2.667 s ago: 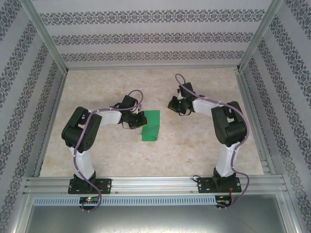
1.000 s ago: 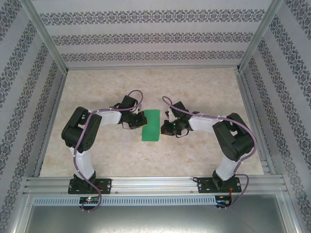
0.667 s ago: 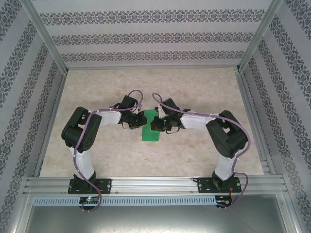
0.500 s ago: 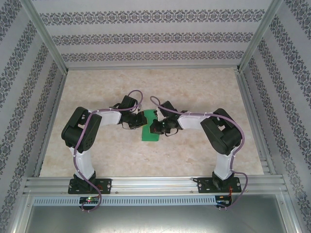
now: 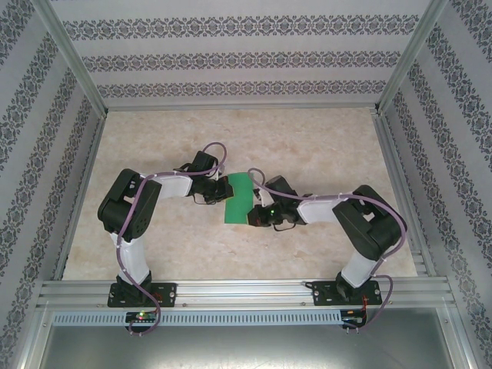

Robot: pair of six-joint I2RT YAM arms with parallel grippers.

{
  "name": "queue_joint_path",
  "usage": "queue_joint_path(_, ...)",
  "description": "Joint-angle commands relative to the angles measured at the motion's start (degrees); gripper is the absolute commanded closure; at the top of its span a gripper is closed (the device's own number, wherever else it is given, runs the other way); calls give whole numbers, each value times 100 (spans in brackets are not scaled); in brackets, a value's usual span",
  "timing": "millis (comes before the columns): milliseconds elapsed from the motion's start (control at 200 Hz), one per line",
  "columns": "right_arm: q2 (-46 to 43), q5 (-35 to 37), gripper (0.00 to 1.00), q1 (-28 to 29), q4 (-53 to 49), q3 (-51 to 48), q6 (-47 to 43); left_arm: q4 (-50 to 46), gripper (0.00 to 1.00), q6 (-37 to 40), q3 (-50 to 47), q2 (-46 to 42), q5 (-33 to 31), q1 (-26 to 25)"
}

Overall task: Fold a paper plane with a square sheet of paper (pick it up from the middle)
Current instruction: Fold the square sheet of paper in half at the center of the table.

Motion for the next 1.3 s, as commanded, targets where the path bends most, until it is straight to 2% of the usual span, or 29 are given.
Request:
queue_joint_path(0,-298,39,100,-55,-841,-311,-213,-1387,100,190,-431,858,-1298,-27)
queue_joint_path(170,-1192,457,100,-248,-736,15,-100,-1439,100,602,-241,734,-1306,-27)
queue_joint_path(260,-1237,854,100,-372,-527,265,103,-1532,100,891,-85,595,-1285,-31)
queue_joint_path(450,-62,984,100,-532,-411,1350,320,-1571,100,1403,223,243,-993,-27)
queue_joint_path(560,692,698,100,-592,-415,2019,387,-1582,100,1589,414,183,-614,-27)
queue_joint_path(729,1544,759,100,-606,-874,2953,383,-1707,100,1724,648,166,-454,-28)
queue_joint_path(849,1905,951,100,-610,-1183,3267,490,-1687,100,1686,687,77,-327,-28)
queue_joint_path(1069,2070,1292,100,-623,-1441,3188,740,-1307,100,1223,452,-345,-107,-27)
queue_joint_path(1169,1935,1096,100,-626,-1196,2992,827,-948,97,840,190,-617,108,-42)
queue_joint_path(1294,1542,600,100,-728,-632,2755,805,-618,89,466,-103,-1030,219,-100)
